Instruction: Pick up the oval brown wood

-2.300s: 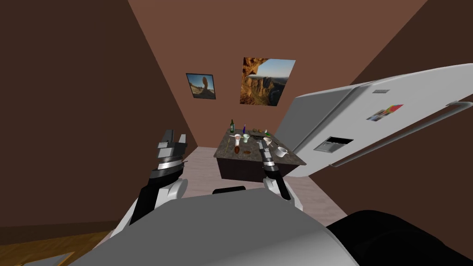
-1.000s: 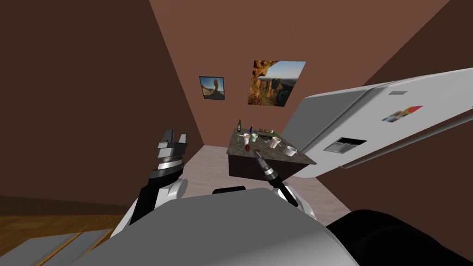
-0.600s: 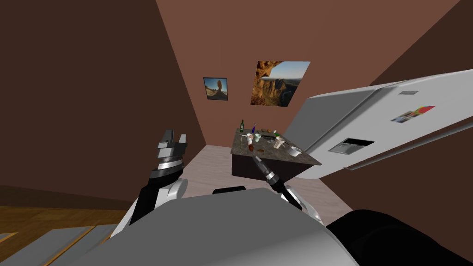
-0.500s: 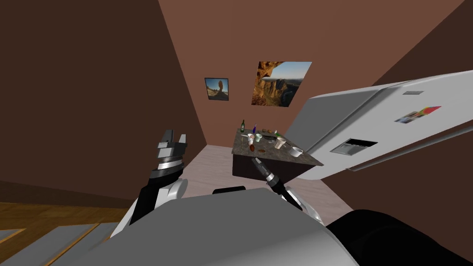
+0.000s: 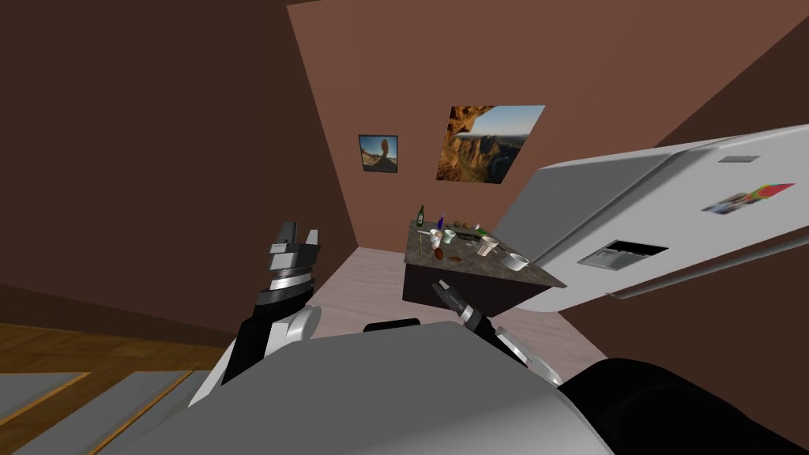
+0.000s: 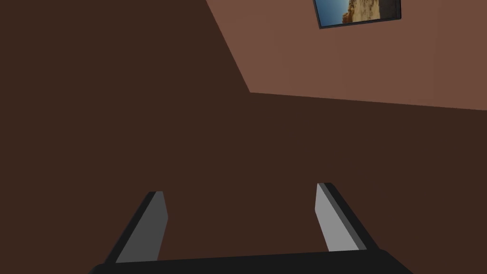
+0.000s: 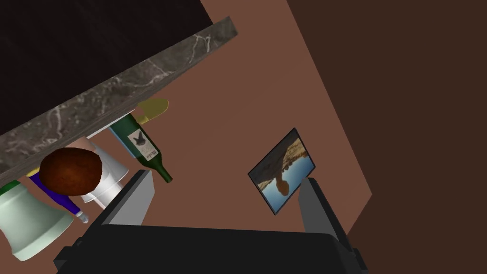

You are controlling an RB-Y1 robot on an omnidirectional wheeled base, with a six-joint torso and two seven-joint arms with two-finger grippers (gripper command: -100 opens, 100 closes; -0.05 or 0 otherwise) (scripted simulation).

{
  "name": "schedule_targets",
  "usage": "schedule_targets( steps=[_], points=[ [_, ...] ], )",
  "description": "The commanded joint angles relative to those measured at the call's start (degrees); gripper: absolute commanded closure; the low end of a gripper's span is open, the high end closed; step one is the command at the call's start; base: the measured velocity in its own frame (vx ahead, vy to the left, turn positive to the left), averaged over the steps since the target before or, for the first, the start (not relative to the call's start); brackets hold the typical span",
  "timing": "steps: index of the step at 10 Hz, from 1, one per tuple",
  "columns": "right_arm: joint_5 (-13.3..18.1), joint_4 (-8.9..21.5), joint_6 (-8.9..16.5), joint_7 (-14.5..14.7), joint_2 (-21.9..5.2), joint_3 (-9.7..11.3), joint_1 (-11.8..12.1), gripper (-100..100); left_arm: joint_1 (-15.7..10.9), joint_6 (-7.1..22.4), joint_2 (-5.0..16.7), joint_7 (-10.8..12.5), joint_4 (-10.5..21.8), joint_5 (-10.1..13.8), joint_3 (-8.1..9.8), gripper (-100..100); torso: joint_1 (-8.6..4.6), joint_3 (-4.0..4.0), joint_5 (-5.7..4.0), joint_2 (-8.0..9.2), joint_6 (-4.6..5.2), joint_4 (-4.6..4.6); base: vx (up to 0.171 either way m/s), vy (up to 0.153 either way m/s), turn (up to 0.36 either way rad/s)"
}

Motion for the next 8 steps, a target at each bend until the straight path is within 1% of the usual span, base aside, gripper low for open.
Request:
schedule_targets(
  steps=[1, 2, 3, 4, 5, 6, 7, 8],
  points=[
    [1.5, 2.9, -1.0, 1.2, -2.9, 1.1, 1.0, -100, 0.0, 0.0, 0.0, 0.0, 0.0, 0.0, 0.0, 0, 0.0, 0.0, 0.0, 0.0, 0.0, 0.0, 0.036, 0.117, 0.078],
    [3.0, 4.8, -1.4, 2.3, -5.3, 2.2, 1.7, -100, 0.0, 0.0, 0.0, 0.0, 0.0, 0.0, 0.0, 0, 0.03, -0.03, 0.0, -0.05, -0.01, -0.01, 0.064, 0.151, 0.133],
    [3.0, 5.9, -1.4, 2.3, -6.0, 2.2, 1.7, -100, 0.0, 0.0, 0.0, 0.0, 0.0, 0.0, -0.01, 0, 0.15, -0.08, 0.01, -0.14, -0.02, -0.03, 0.031, 0.108, 0.033],
    [4.5, 7.7, -1.7, 3.3, -7.9, 3.2, 2.3, -100, 0.0, 0.0, 0.0, 0.0, 0.0, 0.0, 0.0, 0, 0.05, -0.04, 0.02, -0.05, 0.01, -0.02, -0.006, 0.113, 0.069],
    [4.5, 8.6, -1.7, 3.3, -8.8, 3.2, 2.3, -100, 0.0, 0.0, 0.0, 0.0, 0.0, 0.0, 0.0, 0, 0.04, 0.03, 0.01, 0.06, 0.0, 0.01, 0.008, 0.086, 0.038],
    [6.0, 10.6, -2.0, 4.3, -11.0, 4.2, 2.9, -100, 0.0, 0.0, 0.0, 0.0, 0.0, 0.0, 0.0, 0, -0.05, 0.03, -0.01, 0.05, 0.0, 0.01, 0.043, 0.098, 0.089],
    [6.0, 11.4, -2.0, 4.3, -11.6, 4.2, 2.9, -100, 0.0, 0.0, 0.0, 0.0, 0.0, 0.0, 0.0, 0, -0.03, -0.03, -0.01, -0.05, -0.01, -0.01, 0.04, 0.067, 0.039],
    [7.5, 14.2, -2.3, 5.3, -14.1, 5.1, 3.4, -100, 0.0, 0.0, 0.0, 0.0, 0.0, 0.0, 0.0, 0, -0.13, -0.04, -0.03, -0.06, 0.01, -0.02, 0.041, 0.07, 0.1]
  ],
)
